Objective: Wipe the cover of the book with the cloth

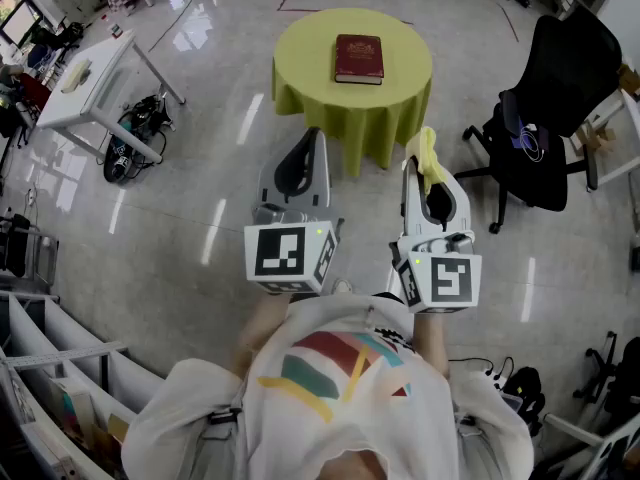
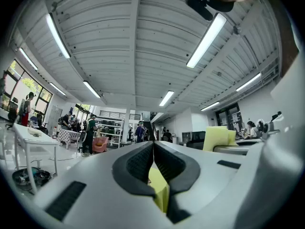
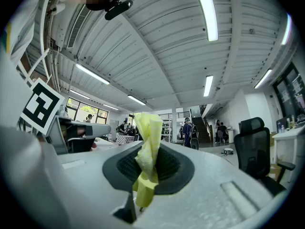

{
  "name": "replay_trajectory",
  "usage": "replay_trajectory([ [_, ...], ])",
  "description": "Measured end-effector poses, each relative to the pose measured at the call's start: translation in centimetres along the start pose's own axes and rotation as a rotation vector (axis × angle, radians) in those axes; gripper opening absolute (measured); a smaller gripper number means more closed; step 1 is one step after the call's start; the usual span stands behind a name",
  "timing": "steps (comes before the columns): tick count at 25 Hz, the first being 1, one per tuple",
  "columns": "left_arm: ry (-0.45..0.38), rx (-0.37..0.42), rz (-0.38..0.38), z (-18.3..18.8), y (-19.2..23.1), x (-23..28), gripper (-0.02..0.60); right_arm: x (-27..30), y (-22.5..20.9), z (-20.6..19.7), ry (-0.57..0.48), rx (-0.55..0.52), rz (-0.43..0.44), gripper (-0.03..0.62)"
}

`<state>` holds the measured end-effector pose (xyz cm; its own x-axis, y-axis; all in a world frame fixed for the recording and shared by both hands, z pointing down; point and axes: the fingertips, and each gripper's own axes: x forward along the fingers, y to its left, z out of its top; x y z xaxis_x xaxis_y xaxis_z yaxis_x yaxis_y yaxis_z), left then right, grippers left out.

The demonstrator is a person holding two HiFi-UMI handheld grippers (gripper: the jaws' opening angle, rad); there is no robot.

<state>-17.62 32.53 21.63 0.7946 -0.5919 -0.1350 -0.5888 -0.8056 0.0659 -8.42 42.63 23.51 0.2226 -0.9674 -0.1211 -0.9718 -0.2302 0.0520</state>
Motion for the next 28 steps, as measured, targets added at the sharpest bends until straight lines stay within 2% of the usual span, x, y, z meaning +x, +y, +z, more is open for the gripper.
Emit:
replay_trajectory([
  [4,0.001,0.041,-0.018,-0.2,-1.2,0.5,0.015,-0.1,0.1,-1.1,0.038,0.005,0.01,0.029],
  [7,0.004,0.069,-0.027,-0.6,-1.8,0.6,0.015,0.0,0.4,-1.1,0.018,0.006,0.037,0.029],
  [12,0.007,0.058,-0.012,-0.6,-1.1,1.0,0.015,0.4,1.7,-0.7,-0.006,-0.073,0.106,0.029],
  [17,0.015,0.063,0.007,-0.8,0.0,1.3,0.015,1.4,2.4,-1.7,0.004,-0.099,0.131,0.029],
  [23,0.033,0.036,0.046,-1.2,2.4,1.7,0.015,2.7,2.1,-3.1,0.051,-0.093,0.112,0.029],
  [28,0.032,-0.036,0.062,-1.7,4.3,3.4,0.015,3.9,1.1,-2.9,0.047,-0.129,0.087,0.029],
])
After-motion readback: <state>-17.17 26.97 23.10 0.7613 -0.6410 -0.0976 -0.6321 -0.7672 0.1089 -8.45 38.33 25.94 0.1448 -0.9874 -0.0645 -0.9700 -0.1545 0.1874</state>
